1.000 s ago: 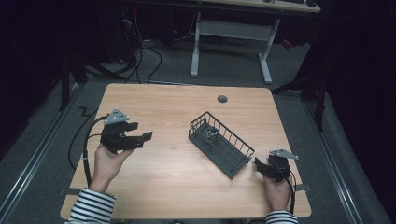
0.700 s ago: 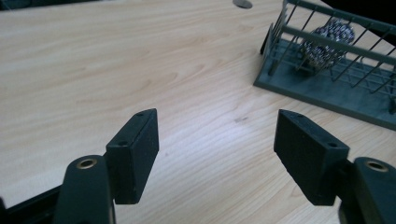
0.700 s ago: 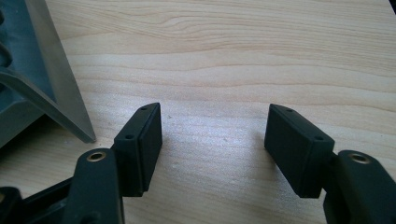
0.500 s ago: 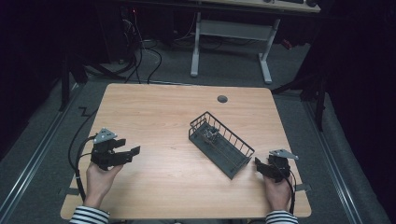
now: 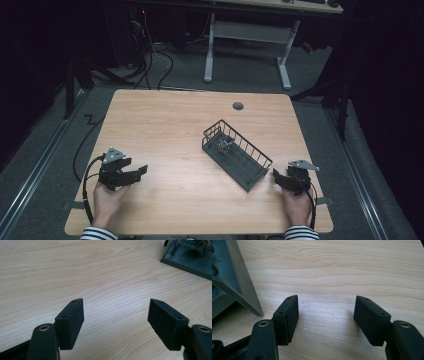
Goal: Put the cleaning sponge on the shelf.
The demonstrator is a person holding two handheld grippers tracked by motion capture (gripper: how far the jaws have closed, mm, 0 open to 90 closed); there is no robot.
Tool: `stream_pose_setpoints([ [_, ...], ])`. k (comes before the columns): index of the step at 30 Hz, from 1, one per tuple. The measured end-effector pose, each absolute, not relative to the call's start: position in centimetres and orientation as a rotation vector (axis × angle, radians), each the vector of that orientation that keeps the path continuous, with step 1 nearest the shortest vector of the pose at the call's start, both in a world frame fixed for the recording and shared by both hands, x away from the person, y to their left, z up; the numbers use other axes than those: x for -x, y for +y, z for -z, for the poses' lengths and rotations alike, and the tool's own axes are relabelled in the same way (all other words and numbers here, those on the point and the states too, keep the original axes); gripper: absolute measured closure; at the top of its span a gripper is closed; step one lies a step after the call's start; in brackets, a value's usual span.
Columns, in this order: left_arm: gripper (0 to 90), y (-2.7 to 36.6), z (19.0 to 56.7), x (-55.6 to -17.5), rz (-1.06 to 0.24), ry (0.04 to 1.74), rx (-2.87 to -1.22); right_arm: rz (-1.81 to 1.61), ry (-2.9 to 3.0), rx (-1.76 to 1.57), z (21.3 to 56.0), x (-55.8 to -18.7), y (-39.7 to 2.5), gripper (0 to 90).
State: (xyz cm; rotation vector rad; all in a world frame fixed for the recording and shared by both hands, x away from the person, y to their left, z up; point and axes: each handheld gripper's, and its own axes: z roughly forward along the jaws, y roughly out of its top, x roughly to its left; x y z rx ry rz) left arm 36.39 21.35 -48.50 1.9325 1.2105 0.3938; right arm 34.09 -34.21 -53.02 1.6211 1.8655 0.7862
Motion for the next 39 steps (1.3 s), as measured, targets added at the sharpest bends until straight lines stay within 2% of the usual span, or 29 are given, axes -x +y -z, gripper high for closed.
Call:
stream_pose_setpoints([
  [13, 29.2, 21.2, 50.8, -36.6, -0.431, 1.25, -1.957, -0.787, 1.866, -1.621, 53.0, -34.1, -34.2, 37.0],
  [27, 27.6, 20.9, 53.3, -36.9, -0.564, 1.306, -1.999, -0.787, 1.866, -1.621, 53.0, -34.1, -34.2, 36.9],
  [39, 22.6, 20.9, 53.7, -36.9, -0.565, 1.315, -1.988, -0.789, 1.867, -1.62, 53.0, -34.1, -34.2, 36.9],
])
